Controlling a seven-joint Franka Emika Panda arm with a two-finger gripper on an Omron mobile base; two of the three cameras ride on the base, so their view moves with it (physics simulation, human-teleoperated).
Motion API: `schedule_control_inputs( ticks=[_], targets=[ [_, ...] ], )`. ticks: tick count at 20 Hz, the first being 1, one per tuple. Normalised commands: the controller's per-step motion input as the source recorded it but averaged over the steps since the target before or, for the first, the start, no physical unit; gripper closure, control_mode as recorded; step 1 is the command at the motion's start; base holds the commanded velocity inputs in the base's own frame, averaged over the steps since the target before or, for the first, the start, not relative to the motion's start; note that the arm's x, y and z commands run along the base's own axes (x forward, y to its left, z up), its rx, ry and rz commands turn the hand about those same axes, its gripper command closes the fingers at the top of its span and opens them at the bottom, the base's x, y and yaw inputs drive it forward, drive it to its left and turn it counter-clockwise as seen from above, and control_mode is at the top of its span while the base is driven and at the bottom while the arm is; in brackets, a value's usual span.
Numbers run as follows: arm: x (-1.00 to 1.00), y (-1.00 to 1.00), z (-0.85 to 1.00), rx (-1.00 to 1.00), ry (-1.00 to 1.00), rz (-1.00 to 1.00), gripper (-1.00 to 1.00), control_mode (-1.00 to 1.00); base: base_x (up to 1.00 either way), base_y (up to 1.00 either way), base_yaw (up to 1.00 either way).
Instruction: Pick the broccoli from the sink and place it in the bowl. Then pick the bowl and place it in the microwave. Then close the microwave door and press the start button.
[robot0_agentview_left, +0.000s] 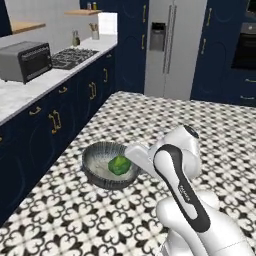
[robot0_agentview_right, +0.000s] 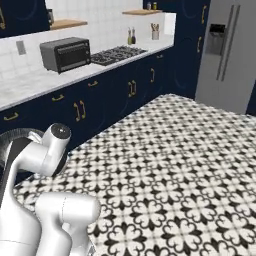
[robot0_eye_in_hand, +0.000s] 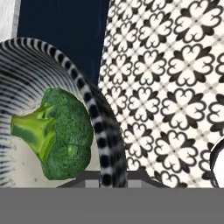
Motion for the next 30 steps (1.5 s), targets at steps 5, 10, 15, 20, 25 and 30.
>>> schedule_control_inputs(
  ticks=[5,10,15,20,25,30],
  targets=[
    [0.00,0.00,0.00,0.00,0.00,0.00,1.00,1.00,0.79,-0.18,-0.42],
    [0.00,0.00,0.00,0.00,0.00,0.00,1.00,1.00,0.81,-0.33,-0.34],
    [0.00,0.00,0.00,0.00,0.00,0.00,1.00,1.00,0.84,-0.28,-0.25],
    [0.00,0.00,0.00,0.00,0.00,0.00,1.00,1.00,0.95,-0.15,-0.15],
    [0.00,0.00,0.00,0.00,0.00,0.00,1.00,1.00,0.82,-0.42,-0.09],
    [0.00,0.00,0.00,0.00,0.00,0.00,1.00,1.00,0.15,-0.61,-0.10]
  ],
)
